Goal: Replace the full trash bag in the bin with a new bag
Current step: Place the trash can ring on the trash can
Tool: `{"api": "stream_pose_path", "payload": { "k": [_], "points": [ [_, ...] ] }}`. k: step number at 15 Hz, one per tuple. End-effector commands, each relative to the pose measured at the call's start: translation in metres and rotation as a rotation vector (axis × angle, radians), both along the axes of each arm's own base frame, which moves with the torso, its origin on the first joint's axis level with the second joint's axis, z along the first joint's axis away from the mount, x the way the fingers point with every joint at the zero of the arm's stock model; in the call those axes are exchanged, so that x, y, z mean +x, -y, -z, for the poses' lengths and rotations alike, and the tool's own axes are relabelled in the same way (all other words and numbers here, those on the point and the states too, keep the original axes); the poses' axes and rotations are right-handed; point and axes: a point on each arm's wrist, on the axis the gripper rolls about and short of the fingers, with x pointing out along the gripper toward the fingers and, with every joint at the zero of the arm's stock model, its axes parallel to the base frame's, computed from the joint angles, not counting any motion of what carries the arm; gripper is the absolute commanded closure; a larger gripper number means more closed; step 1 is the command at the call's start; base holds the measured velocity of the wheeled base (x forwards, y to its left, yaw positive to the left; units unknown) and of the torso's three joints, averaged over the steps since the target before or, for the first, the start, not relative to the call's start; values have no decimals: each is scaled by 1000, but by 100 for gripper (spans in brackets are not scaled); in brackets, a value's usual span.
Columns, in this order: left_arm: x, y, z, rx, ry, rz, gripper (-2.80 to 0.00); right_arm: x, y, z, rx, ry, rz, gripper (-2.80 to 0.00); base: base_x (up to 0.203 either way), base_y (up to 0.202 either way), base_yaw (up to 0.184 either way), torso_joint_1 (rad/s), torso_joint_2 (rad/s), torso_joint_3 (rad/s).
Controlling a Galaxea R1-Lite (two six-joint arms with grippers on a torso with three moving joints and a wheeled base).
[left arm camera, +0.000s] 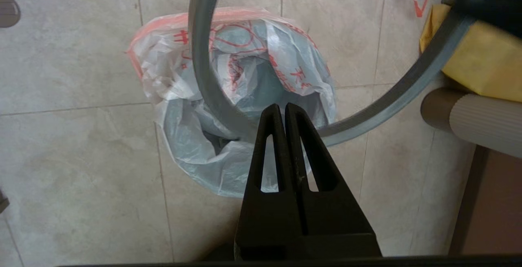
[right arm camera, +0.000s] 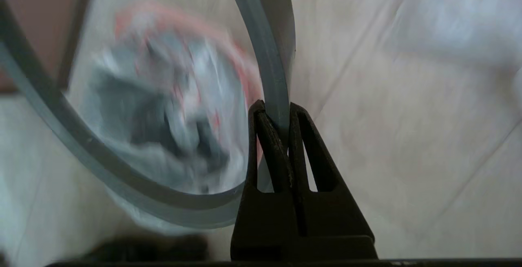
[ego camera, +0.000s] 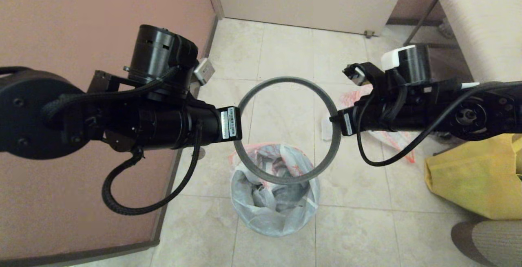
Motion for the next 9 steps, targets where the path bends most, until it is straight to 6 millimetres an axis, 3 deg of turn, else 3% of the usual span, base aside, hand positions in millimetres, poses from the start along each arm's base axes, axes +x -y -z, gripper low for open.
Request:
{"api": "stream_pose_path", "payload": {
  "k": [1, 6, 9],
  "points": [
    [0, 0, 0, -1, -1, -4, 0, 6, -3, 13, -29, -59, -2, 0, 0, 0, 0, 0, 0, 0],
    [2, -1, -1, -4, 0, -5, 0, 11, -21, 52, -120, -239, -38, 0, 0, 0, 0, 0, 0, 0],
    [2, -2, -2, -10, 0, 1, 0, 5, -35, 66, -133, -304, -58, 0, 0, 0, 0, 0, 0, 0]
  ]
}}
